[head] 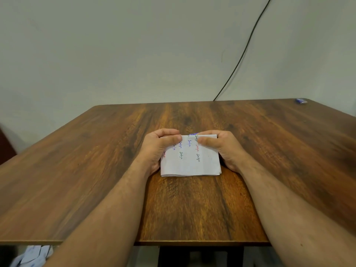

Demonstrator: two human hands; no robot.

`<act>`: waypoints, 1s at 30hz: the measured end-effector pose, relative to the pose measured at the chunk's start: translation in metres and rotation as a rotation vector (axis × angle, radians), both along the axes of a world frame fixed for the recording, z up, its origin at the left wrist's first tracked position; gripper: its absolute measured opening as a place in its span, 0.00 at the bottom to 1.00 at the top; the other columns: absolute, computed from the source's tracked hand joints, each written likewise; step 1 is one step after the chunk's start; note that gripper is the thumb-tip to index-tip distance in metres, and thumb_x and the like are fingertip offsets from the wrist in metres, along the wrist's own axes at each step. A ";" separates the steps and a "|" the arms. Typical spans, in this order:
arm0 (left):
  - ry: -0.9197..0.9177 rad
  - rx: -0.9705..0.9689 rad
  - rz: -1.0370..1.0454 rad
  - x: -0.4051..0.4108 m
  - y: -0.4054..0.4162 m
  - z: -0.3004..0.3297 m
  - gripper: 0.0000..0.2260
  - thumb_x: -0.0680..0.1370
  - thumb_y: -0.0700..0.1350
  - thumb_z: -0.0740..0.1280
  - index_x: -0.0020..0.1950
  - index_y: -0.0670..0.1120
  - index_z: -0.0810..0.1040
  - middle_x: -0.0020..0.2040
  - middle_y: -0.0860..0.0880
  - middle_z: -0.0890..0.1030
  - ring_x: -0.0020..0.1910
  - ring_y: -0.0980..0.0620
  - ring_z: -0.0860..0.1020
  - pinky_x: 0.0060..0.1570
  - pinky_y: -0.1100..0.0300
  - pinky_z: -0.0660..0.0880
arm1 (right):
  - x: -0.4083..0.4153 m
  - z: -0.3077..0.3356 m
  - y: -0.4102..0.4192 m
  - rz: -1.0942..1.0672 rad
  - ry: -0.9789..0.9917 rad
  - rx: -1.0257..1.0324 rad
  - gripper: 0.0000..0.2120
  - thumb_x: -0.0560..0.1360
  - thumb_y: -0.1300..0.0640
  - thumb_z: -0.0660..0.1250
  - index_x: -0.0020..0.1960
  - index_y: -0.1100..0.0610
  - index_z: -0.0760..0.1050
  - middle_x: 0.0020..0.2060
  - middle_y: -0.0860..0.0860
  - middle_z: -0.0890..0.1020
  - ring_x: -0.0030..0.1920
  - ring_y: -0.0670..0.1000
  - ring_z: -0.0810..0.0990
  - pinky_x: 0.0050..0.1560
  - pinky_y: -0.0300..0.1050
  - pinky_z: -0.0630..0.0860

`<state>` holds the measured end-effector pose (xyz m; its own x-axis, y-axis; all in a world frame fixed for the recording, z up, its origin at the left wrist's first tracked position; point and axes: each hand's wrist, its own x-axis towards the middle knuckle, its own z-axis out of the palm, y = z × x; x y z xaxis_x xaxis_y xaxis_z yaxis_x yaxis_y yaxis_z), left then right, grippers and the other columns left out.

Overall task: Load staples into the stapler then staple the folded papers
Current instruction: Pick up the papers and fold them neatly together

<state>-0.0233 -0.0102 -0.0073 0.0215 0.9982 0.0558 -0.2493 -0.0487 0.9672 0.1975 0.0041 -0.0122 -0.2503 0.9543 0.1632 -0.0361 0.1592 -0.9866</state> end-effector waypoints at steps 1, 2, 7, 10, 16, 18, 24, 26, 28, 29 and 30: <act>0.014 0.010 0.000 0.000 0.000 0.000 0.09 0.68 0.32 0.78 0.45 0.42 0.85 0.42 0.40 0.87 0.39 0.43 0.87 0.36 0.53 0.83 | -0.001 0.000 0.000 -0.003 0.001 0.003 0.10 0.74 0.57 0.76 0.54 0.59 0.86 0.50 0.58 0.88 0.51 0.59 0.87 0.50 0.55 0.83; 0.031 0.017 0.000 0.001 0.000 0.000 0.10 0.69 0.32 0.78 0.46 0.42 0.84 0.42 0.41 0.87 0.39 0.44 0.87 0.35 0.54 0.82 | -0.002 0.000 -0.001 -0.010 -0.003 0.002 0.10 0.73 0.56 0.77 0.53 0.58 0.86 0.49 0.58 0.88 0.51 0.59 0.87 0.51 0.55 0.83; 0.144 0.043 -0.017 0.006 0.000 -0.002 0.11 0.71 0.30 0.75 0.49 0.41 0.82 0.38 0.44 0.87 0.36 0.47 0.86 0.30 0.58 0.80 | -0.006 0.000 -0.001 -0.078 -0.101 0.002 0.01 0.72 0.59 0.78 0.43 0.57 0.87 0.44 0.55 0.89 0.44 0.56 0.88 0.42 0.48 0.82; 0.159 0.056 -0.036 0.005 0.002 -0.003 0.13 0.70 0.30 0.75 0.50 0.42 0.81 0.36 0.44 0.85 0.36 0.46 0.86 0.31 0.58 0.80 | -0.007 0.000 -0.003 -0.091 -0.135 0.024 0.02 0.73 0.57 0.78 0.42 0.56 0.87 0.43 0.54 0.89 0.43 0.55 0.88 0.38 0.45 0.81; 0.126 0.066 -0.096 0.002 0.003 -0.004 0.16 0.69 0.30 0.76 0.52 0.43 0.80 0.32 0.47 0.83 0.35 0.46 0.86 0.32 0.56 0.80 | -0.009 0.002 -0.005 -0.100 -0.152 0.039 0.03 0.72 0.57 0.78 0.43 0.57 0.87 0.40 0.52 0.89 0.39 0.50 0.88 0.33 0.37 0.79; 0.053 0.053 -0.087 0.000 0.003 -0.003 0.16 0.68 0.31 0.77 0.53 0.43 0.81 0.39 0.42 0.86 0.39 0.43 0.87 0.34 0.54 0.82 | -0.008 0.001 -0.005 -0.121 -0.114 0.016 0.04 0.73 0.57 0.77 0.44 0.59 0.87 0.40 0.53 0.89 0.38 0.50 0.88 0.32 0.37 0.79; -0.061 0.037 0.002 -0.001 0.005 -0.004 0.17 0.67 0.35 0.78 0.55 0.42 0.83 0.48 0.39 0.87 0.45 0.41 0.87 0.41 0.50 0.84 | -0.006 0.000 0.001 -0.167 0.016 -0.020 0.05 0.74 0.57 0.76 0.40 0.55 0.88 0.41 0.54 0.89 0.41 0.54 0.89 0.36 0.45 0.82; -0.093 0.037 0.031 -0.002 0.006 -0.005 0.18 0.68 0.34 0.77 0.57 0.42 0.83 0.48 0.39 0.87 0.45 0.41 0.87 0.40 0.50 0.84 | -0.003 -0.002 0.004 -0.195 0.054 -0.030 0.04 0.73 0.57 0.77 0.42 0.57 0.87 0.43 0.56 0.89 0.44 0.56 0.89 0.46 0.52 0.83; -0.100 0.037 0.042 -0.002 0.006 -0.005 0.18 0.69 0.33 0.77 0.57 0.43 0.83 0.48 0.39 0.87 0.46 0.40 0.87 0.40 0.49 0.84 | -0.001 -0.004 0.006 -0.212 0.070 -0.041 0.03 0.74 0.58 0.76 0.42 0.58 0.87 0.44 0.57 0.89 0.46 0.58 0.89 0.51 0.56 0.83; -0.099 0.039 0.046 -0.002 0.006 -0.005 0.18 0.69 0.33 0.77 0.57 0.43 0.82 0.48 0.39 0.87 0.45 0.40 0.87 0.40 0.49 0.84 | 0.000 -0.004 0.006 -0.210 0.068 -0.040 0.03 0.74 0.58 0.76 0.42 0.57 0.87 0.44 0.56 0.89 0.46 0.58 0.89 0.50 0.55 0.83; -0.104 0.043 0.052 -0.002 0.006 -0.005 0.18 0.69 0.32 0.77 0.57 0.43 0.82 0.47 0.39 0.87 0.45 0.41 0.87 0.39 0.50 0.84 | 0.000 -0.004 0.007 -0.198 0.069 -0.029 0.03 0.73 0.58 0.76 0.43 0.57 0.87 0.44 0.56 0.89 0.47 0.57 0.89 0.48 0.54 0.83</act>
<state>-0.0252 -0.0044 -0.0121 -0.0378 0.9945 0.0980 -0.3440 -0.1050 0.9331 0.1974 0.0107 -0.0166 -0.0468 0.9884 0.1448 -0.0744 0.1411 -0.9872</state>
